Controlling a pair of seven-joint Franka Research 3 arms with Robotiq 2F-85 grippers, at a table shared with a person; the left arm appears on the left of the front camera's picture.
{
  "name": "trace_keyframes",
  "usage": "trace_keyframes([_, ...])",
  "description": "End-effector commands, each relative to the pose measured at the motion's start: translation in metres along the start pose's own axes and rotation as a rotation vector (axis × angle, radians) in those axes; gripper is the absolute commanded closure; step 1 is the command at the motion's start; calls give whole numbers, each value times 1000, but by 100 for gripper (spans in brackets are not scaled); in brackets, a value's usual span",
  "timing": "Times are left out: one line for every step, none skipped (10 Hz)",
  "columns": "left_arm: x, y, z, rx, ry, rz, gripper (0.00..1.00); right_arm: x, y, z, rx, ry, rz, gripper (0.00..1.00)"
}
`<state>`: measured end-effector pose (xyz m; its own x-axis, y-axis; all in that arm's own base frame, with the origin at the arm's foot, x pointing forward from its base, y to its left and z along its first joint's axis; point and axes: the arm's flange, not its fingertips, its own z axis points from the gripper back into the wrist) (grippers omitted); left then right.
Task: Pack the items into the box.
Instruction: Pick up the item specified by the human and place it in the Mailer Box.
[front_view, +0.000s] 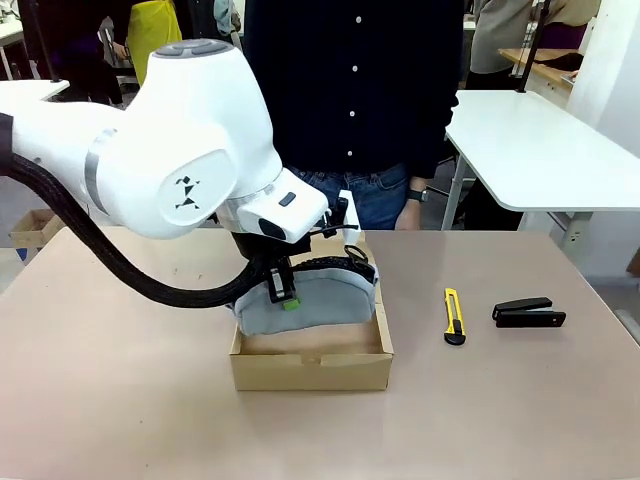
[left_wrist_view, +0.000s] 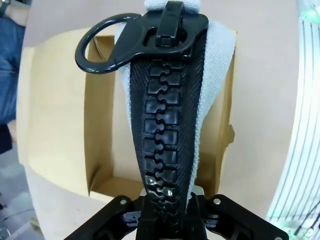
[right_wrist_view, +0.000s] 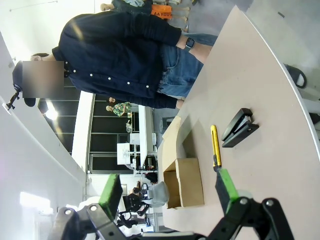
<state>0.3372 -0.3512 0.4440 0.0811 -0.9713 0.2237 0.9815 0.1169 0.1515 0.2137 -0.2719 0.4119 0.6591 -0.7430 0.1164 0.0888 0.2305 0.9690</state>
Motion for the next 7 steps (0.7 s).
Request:
trace_keyframes([21,8,-14,54,22,-105,94,3,2,-1,27,-17,27,0])
trace_keyframes([31,9,-25,45,64,-138,94,3,2,-1,27,-17,27,0])
trace_keyframes([36,9,-38,46,104,-163,94,3,2,-1,27,-17,27,0])
trace_keyframes([38,9,-52,11,129,-185,94,3,2,-1,27,-17,27,0])
trace_keyframes([39,9,-63,-14,156,-184,94,3,2,-1,27,-17,27,0])
trace_keyframes([39,9,-75,-49,183,-176,94,3,2,-1,27,-17,27,0])
trace_keyframes([39,9,-83,-81,202,-176,94,3,2,-1,27,-17,27,0])
